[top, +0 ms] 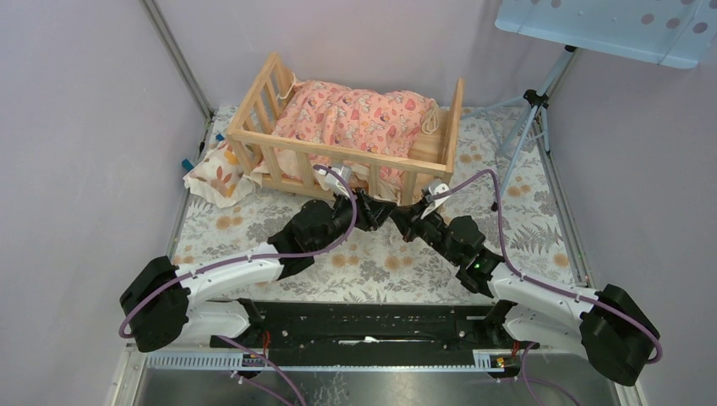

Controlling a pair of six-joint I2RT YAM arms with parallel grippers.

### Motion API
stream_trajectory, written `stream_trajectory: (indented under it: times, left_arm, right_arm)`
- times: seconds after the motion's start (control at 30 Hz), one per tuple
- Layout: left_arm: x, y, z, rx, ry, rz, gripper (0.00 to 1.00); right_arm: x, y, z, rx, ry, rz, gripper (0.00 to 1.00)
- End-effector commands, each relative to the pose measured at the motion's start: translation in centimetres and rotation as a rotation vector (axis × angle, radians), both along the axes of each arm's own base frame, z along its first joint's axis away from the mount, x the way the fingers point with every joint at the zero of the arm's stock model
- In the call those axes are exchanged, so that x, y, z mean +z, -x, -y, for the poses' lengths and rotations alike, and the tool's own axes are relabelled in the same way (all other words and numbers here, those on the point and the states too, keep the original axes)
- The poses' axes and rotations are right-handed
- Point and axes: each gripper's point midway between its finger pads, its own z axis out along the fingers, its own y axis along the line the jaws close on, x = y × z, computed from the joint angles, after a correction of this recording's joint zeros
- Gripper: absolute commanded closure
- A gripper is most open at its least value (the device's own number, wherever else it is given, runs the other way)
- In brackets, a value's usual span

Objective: Set up the pet bed
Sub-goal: Tie the ropes to the bed frame.

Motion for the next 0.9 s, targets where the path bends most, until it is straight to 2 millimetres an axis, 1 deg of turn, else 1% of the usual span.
stream_trajectory:
  times: [0.0,0.1,0.23,0.37,0.53,0.63,0.8,0.83,0.87]
  left_arm:
    - [4.2,-0.9,0.1,0.035,0.099,0.065,0.57]
    - [4.1,-0.9,0.3,0.029,0.099,0.061,0.58]
    - [3.9,-0.8,0.7,0.011,0.095,0.056,0.60]
    - [4.0,-0.9,0.9,0.004,0.099,0.057,0.62]
    - [4.1,-0.8,1.1,-0.005,0.096,0.063,0.71]
    - [4.0,-0.7,1.2,-0.011,0.094,0.062,0.79]
    - [3.7,-0.4,1.3,-0.033,0.083,0.072,1.00]
    - [3.6,-0.3,1.4,-0.044,0.071,0.082,1.00]
    - [3.5,-0.1,1.5,-0.059,0.054,0.093,1.00]
  right_arm:
    - [1.4,0.4,-0.2,0.026,-0.027,0.047,1.00]
    - [1.6,0.7,-0.5,0.050,-0.034,0.050,1.00]
    - [1.8,0.7,-0.6,0.053,-0.039,0.052,1.00]
    - [1.8,0.8,-1.0,0.074,-0.035,0.051,1.00]
    - [1.6,1.0,-1.1,0.089,-0.034,0.049,1.00]
    - [1.8,1.0,-1.1,0.088,-0.035,0.052,1.00]
    - [1.6,1.0,-1.1,0.090,-0.027,0.046,1.00]
    - [1.5,1.1,-1.1,0.091,-0.023,0.045,0.97]
    - [1.4,1.1,-1.1,0.092,-0.017,0.041,0.90]
